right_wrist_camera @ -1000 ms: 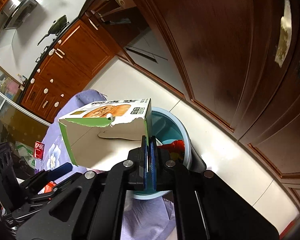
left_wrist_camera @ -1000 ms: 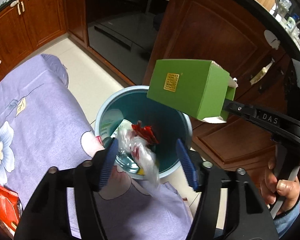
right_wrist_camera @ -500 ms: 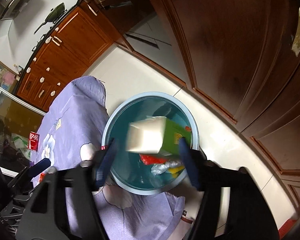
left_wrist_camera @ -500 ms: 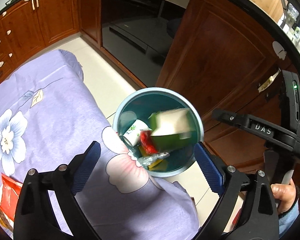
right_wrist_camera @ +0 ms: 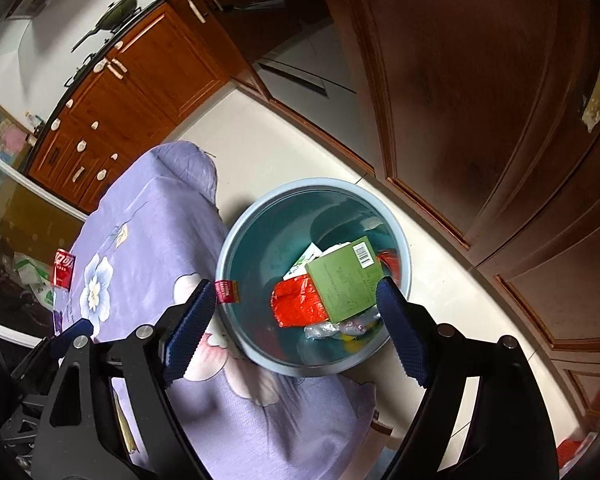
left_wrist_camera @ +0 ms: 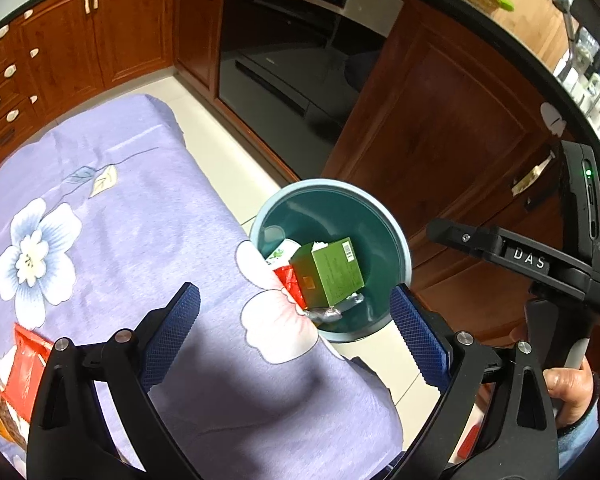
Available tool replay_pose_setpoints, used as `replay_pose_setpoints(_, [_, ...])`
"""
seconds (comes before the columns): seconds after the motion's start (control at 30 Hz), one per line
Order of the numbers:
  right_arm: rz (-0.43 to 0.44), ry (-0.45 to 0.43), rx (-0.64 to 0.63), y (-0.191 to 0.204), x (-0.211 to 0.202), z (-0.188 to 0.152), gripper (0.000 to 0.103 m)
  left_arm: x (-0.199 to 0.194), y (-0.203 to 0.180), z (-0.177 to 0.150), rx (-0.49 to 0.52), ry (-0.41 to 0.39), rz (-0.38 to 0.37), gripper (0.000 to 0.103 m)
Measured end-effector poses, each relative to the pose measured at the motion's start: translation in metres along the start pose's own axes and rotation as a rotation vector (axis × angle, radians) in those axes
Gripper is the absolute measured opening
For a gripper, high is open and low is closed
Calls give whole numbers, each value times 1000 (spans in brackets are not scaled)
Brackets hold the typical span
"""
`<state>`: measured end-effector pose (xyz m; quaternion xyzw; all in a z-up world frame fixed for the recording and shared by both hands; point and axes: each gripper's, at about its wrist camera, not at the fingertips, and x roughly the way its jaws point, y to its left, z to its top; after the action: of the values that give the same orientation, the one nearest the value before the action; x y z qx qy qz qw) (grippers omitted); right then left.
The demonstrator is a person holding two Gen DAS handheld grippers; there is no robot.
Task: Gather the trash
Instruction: 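Open the left tool over the teal bin while the right tool releases the green box, then move both tools back over the table toward the coconut shell bowl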
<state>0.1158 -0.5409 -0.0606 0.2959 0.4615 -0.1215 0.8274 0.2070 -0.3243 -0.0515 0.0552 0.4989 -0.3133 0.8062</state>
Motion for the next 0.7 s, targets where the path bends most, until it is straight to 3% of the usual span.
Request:
replay_pose_setpoints(0.4, [6,-21,-90,58,-23,-20,85,-56,42,-27,-76,-87,10,98])
replay_pose_setpoints(0.7, [63,34,-193,128,-18,-46,87,-99,101,-67,-172,-143,79,99])
